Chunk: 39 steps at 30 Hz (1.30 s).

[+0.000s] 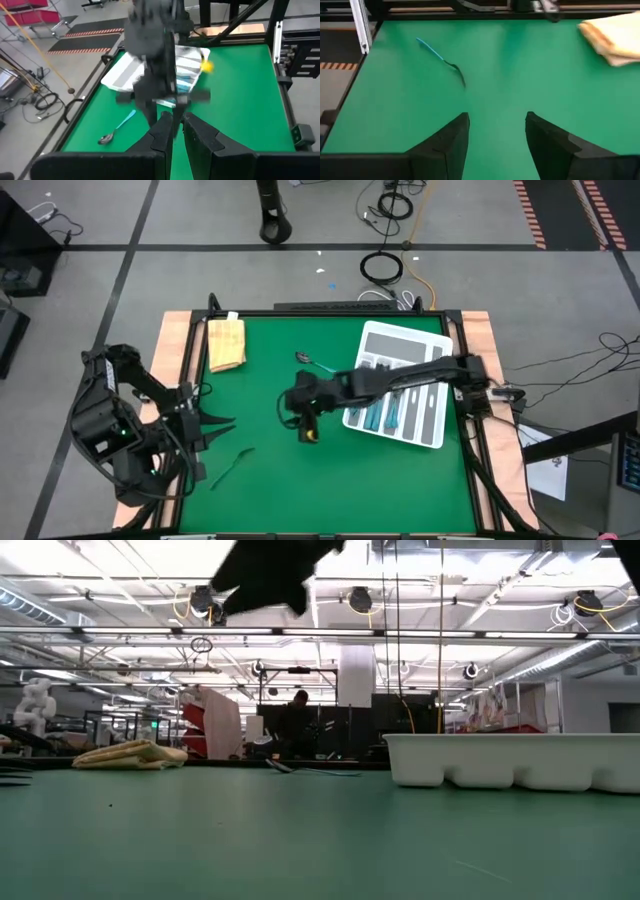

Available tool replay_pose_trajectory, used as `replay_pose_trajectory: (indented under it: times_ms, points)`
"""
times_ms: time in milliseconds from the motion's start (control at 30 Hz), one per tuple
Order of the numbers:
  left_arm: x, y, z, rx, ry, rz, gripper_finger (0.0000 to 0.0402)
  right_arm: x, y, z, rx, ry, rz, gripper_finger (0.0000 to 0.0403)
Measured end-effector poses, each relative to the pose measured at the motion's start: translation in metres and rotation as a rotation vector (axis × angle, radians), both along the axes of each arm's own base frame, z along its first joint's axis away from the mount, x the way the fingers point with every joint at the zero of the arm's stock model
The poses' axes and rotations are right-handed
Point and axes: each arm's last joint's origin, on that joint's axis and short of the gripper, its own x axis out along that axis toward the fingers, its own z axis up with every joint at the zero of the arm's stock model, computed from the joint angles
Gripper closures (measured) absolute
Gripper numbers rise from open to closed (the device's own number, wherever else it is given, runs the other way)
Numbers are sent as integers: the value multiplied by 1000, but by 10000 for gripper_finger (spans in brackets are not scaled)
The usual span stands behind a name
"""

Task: Sort silverware
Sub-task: Put the blue fork into the white cutlery tray

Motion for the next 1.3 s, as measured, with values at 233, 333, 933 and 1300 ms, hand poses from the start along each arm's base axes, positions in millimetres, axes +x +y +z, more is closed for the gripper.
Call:
replay_pose_trajectory:
  times_ms: [233,333,933,1300]
  points:
    - [0,0,0,-3,-1,2,350,58,22,-40,36,-69,102,220]
    - [0,0,0,1,1,-1,350,84,29,-52,23,-73,122,220]
    - [0,0,0,15,10,-13,350,118,37,-107,26,-110,184,220]
    - [0,0,0,16,10,-11,350,128,42,-160,66,-102,159,223]
